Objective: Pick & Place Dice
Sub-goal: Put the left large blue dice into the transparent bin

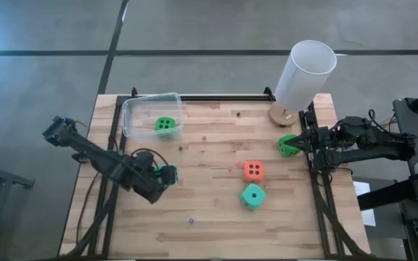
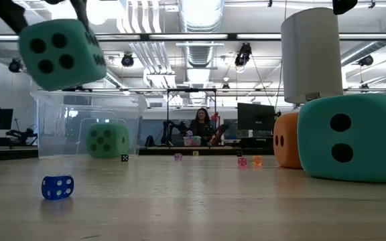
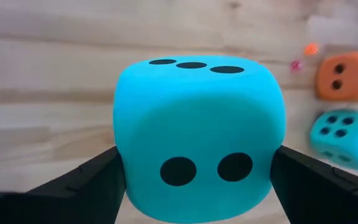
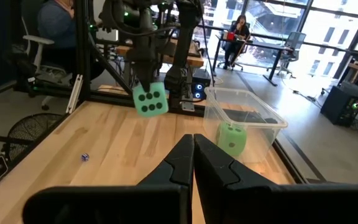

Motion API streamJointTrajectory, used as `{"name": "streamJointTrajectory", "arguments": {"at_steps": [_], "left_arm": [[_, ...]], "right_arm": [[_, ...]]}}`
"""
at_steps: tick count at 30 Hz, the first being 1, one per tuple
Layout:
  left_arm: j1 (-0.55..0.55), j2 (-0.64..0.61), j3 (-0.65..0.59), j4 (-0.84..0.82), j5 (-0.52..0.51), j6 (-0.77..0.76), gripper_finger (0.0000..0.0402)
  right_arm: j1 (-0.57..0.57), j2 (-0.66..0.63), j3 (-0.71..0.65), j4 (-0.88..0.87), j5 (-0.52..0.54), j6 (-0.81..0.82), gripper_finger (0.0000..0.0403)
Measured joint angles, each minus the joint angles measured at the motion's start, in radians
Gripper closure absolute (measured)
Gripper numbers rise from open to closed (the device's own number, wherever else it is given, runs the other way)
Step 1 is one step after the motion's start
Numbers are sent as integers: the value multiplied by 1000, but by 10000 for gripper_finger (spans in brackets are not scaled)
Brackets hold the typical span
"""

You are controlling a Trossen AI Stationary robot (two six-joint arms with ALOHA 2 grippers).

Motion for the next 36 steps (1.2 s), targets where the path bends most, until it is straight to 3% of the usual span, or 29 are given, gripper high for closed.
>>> {"name": "streamJointTrajectory", "arguments": {"at_steps": [14, 20, 29, 36], "left_arm": [[145, -35, 87, -129, -247, 148, 58], [305, -103, 124, -233, -248, 334, 51], [621, -232, 126, -235, -251, 709, 53], [826, -256, 125, -233, -173, 945, 53]], "right_arm": [[0, 0, 0, 0, 0, 1, 394], [0, 0, 0, 0, 0, 0, 394], [0, 0, 0, 0, 0, 0, 394], [0, 0, 0, 0, 0, 1, 394]]}}
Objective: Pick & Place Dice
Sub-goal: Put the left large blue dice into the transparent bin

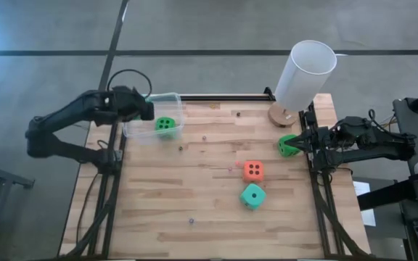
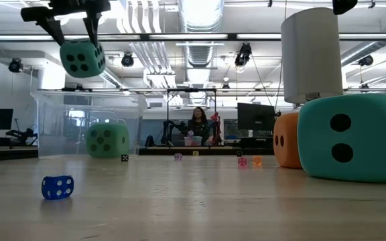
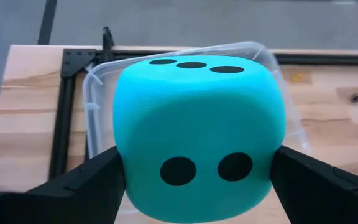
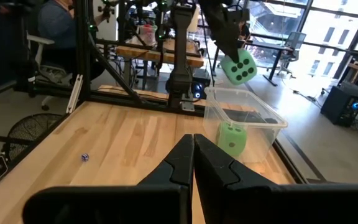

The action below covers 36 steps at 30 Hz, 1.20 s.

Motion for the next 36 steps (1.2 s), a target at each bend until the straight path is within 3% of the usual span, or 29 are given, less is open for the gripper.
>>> {"name": "streamJointTrajectory", "arguments": {"at_steps": [6, 14, 36], "left_arm": [[87, 17, -30, 49, 60, 98, 53], [158, 60, -128, 99, 62, 161, 52], [176, 85, -339, 253, 116, 180, 46]], "right_arm": [[0, 0, 0, 0, 0, -1, 394], [0, 0, 0, 0, 0, 0, 394], [0, 1, 0, 3, 7, -74, 394]]}}
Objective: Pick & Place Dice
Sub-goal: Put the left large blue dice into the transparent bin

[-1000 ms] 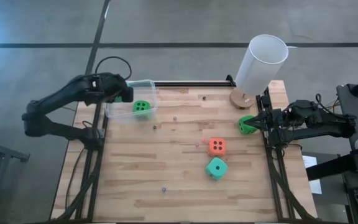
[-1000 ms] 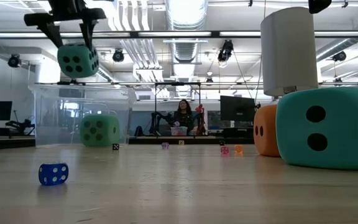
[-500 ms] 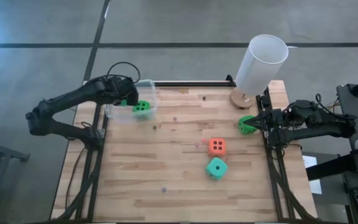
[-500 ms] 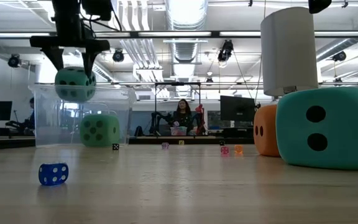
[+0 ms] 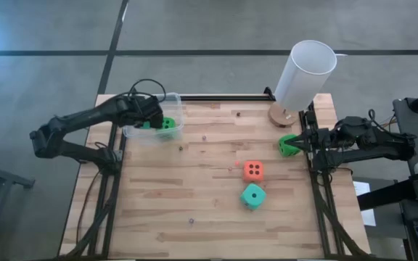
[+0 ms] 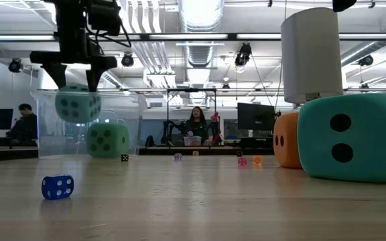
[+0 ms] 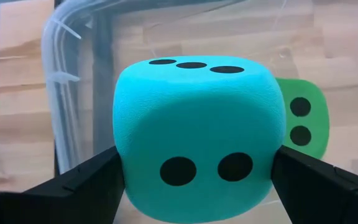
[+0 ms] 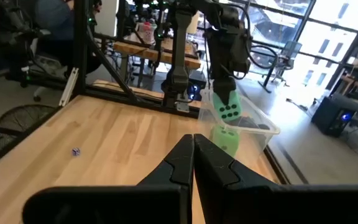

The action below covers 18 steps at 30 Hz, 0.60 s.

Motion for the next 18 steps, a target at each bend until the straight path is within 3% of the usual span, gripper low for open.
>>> {"name": "streamJointTrajectory", "arguments": {"at_steps": [3, 10, 18], "left_arm": [[4, 0, -18, 25, 0, 0, 48], [13, 0, -31, 48, 7, 6, 45], [14, 0, -31, 59, 7, 8, 45]], "right_arm": [[0, 0, 0, 1, 48, 16, 394], [-1, 0, 0, 3, 339, 96, 394], [-1, 0, 0, 2, 369, 98, 394]]}}
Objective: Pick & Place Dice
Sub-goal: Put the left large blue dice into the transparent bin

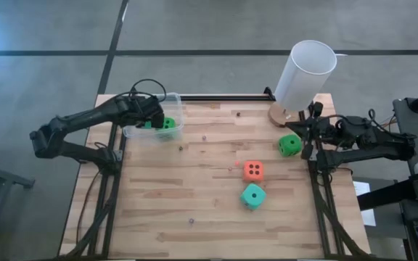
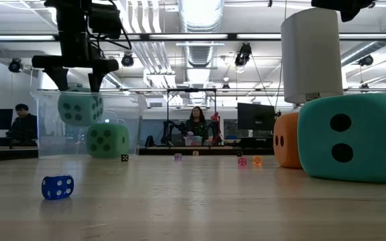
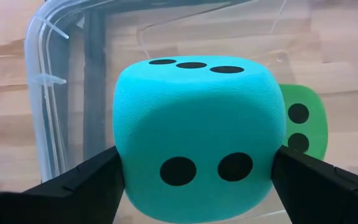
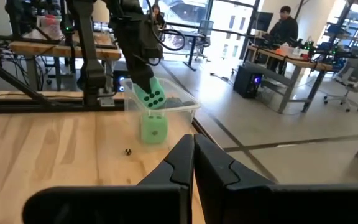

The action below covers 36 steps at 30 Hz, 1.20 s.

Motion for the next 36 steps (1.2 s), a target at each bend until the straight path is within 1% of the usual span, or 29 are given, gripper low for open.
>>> {"name": "streamJointTrajectory", "arguments": {"at_steps": [6, 25, 31, 36], "left_arm": [[0, 0, 0, 2, 0, 0, 41], [0, 0, 0, 26, 30, 0, 44], [0, 0, 0, 23, 33, 12, 40], [16, 0, 0, 23, 30, 16, 41]], "right_arm": [[0, 0, 0, -1, -1, -31, 394], [1, 1, 0, -1, -2, -34, 394], [1, 1, 0, -1, -2, -32, 394], [1, 1, 0, -1, -2, -32, 394]]}}
